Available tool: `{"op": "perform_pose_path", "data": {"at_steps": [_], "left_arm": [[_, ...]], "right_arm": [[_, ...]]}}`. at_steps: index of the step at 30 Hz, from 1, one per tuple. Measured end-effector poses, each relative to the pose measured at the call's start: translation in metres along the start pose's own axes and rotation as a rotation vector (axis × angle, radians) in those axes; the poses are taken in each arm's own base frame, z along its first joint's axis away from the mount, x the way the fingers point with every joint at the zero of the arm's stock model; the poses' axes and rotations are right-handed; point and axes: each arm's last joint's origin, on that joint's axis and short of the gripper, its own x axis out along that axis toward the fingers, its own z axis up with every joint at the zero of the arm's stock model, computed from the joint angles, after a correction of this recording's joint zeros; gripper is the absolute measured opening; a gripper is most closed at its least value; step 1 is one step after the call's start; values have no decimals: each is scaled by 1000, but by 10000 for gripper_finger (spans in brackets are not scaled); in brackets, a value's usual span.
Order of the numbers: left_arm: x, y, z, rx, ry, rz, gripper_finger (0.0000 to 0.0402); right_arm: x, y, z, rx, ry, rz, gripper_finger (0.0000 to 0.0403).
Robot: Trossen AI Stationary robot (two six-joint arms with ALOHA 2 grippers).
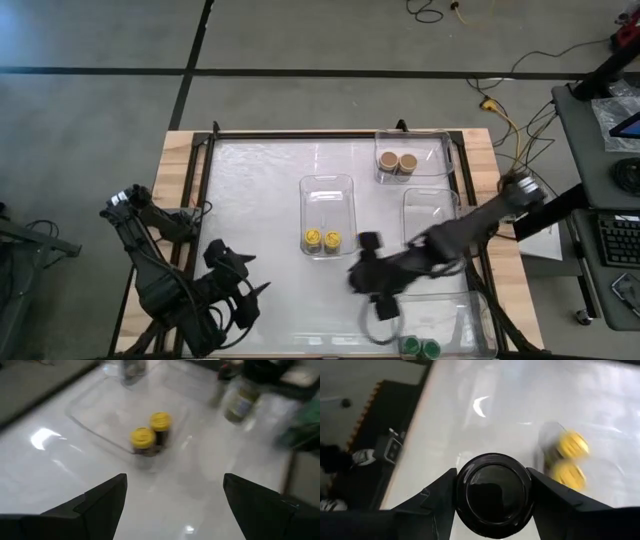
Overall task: Sort spices by type
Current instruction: Put the black seasoning bottle into the middle right transparent bin
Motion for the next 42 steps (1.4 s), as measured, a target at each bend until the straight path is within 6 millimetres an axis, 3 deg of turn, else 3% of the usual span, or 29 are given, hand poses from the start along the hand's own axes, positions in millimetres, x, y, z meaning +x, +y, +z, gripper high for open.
{"op": "perform_pose_path", "data": {"at_steps": [5,9,18,22,28,42], "left_arm": [[0,-17,6,-147,-73,-114,316],[3,-25,12,-202,-185,-136,316],[16,-39,26,-231,-194,-197,316],[22,-45,28,-238,-202,-207,316],[28,-47,28,-273,-185,-209,316],[33,-43,28,-246,-143,-187,316]], "right_arm": [[-56,8,-48,117,1,-103,201],[-90,1,-87,222,22,-152,199],[-142,-24,-165,329,148,-291,199],[-143,-27,-188,391,143,-278,199],[-120,-27,-218,408,193,-330,200],[-96,-22,-243,400,143,-223,199]]}}
